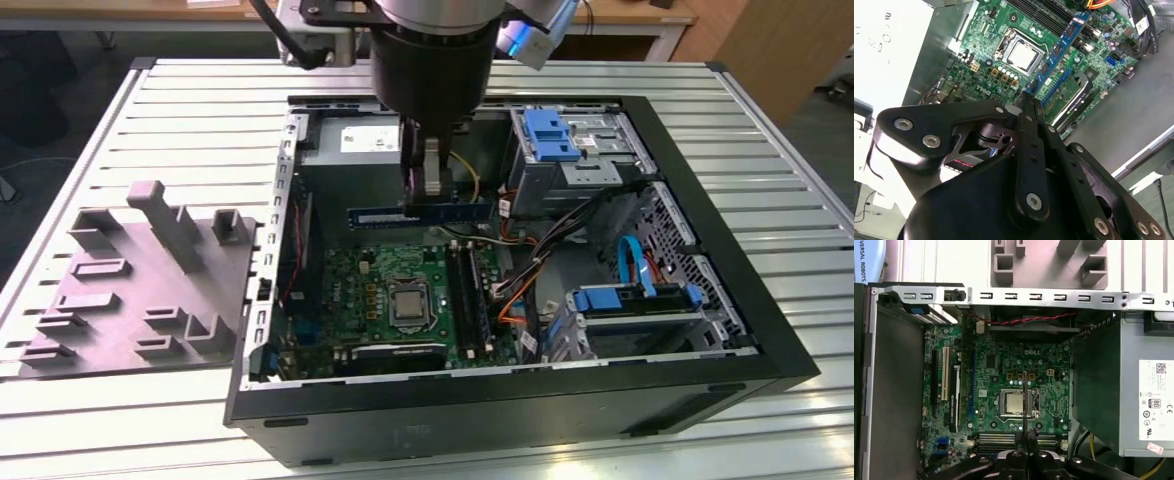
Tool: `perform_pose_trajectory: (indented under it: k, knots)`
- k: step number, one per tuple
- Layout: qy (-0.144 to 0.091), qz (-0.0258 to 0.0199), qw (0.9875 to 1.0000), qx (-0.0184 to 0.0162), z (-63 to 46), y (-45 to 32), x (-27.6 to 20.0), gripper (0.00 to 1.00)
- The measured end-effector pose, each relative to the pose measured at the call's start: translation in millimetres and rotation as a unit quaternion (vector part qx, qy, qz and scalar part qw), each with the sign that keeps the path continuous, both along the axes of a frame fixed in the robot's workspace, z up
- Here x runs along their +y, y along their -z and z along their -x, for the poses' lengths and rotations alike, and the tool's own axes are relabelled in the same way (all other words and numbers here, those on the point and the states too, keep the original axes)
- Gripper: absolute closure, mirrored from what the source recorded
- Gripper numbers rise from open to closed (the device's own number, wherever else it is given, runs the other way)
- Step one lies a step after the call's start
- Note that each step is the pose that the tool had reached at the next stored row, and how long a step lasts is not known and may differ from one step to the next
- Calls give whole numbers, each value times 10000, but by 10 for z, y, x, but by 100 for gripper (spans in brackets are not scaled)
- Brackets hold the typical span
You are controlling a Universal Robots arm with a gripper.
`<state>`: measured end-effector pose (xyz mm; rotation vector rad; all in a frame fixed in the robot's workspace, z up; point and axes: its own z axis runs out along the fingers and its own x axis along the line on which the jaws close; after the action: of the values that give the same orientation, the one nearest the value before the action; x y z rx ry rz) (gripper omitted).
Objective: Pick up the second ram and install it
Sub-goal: 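Pick up the second ram and move it above second insertion slot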
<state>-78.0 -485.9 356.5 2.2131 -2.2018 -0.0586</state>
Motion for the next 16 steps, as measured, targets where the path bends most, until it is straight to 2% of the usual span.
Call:
perform_pose_trajectory:
  k: [4, 11, 16]
  knots:
    - [0, -1, 10000, 5, 0, 72, 4, 89]
    - [0, -1, 10000, 8, 0, 132, 39, 89]
    - [0, 2, 10000, 13, 0, 211, 43, 89]
